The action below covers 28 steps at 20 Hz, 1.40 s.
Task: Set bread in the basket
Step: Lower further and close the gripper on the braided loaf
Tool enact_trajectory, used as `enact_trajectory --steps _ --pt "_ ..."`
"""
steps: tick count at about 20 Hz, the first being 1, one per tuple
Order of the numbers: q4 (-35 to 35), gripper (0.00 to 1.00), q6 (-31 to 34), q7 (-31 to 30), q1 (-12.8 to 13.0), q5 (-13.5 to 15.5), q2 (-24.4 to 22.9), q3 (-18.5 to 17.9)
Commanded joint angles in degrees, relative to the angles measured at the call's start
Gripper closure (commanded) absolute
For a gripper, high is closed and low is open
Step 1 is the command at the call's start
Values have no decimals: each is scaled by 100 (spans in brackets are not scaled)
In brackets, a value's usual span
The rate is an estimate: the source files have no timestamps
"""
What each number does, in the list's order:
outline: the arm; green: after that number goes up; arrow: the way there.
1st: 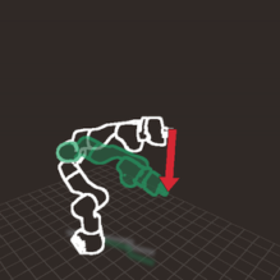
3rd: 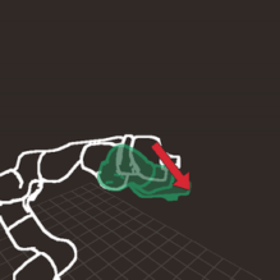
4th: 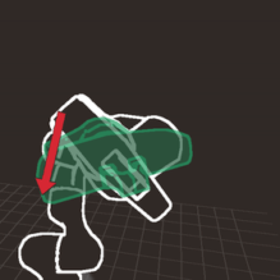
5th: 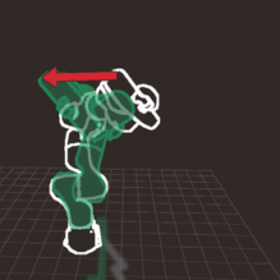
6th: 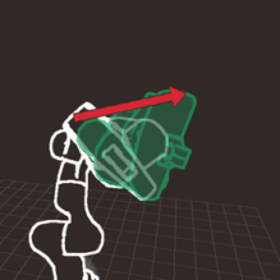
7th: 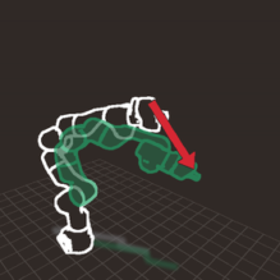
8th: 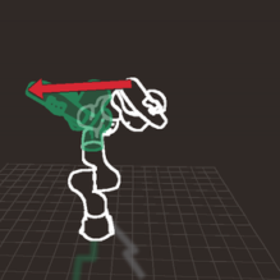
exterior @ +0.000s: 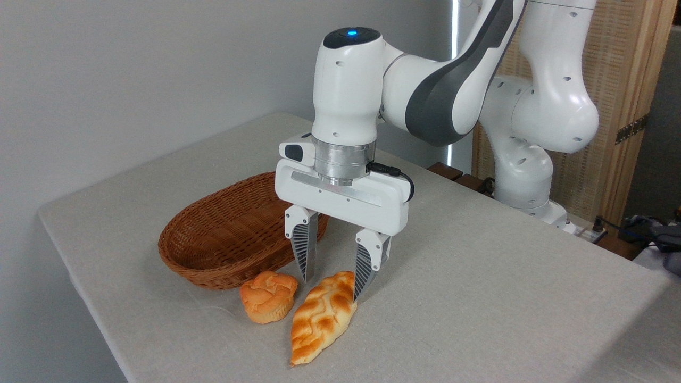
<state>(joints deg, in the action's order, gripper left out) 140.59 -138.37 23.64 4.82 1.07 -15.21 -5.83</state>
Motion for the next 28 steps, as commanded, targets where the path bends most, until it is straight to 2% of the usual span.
enact_trajectory --steps 1,7,10,19,21,23,25,26,28 --pt "-5 0 -207 -9 37 -19 44 -128" --pt "-14 0 -234 17 37 -36 88 -216" --pt "-5 0 -330 26 37 -176 106 -234" --pt "-5 2 -541 26 45 -177 255 -234" --pt "-5 11 -559 26 45 -177 255 -234" --pt "-5 28 -559 26 37 -177 264 -234" --pt "-5 40 -559 35 37 -177 282 -234" --pt "-5 43 -559 44 45 -177 291 -234" --pt "-5 58 -550 262 37 -177 291 -234"
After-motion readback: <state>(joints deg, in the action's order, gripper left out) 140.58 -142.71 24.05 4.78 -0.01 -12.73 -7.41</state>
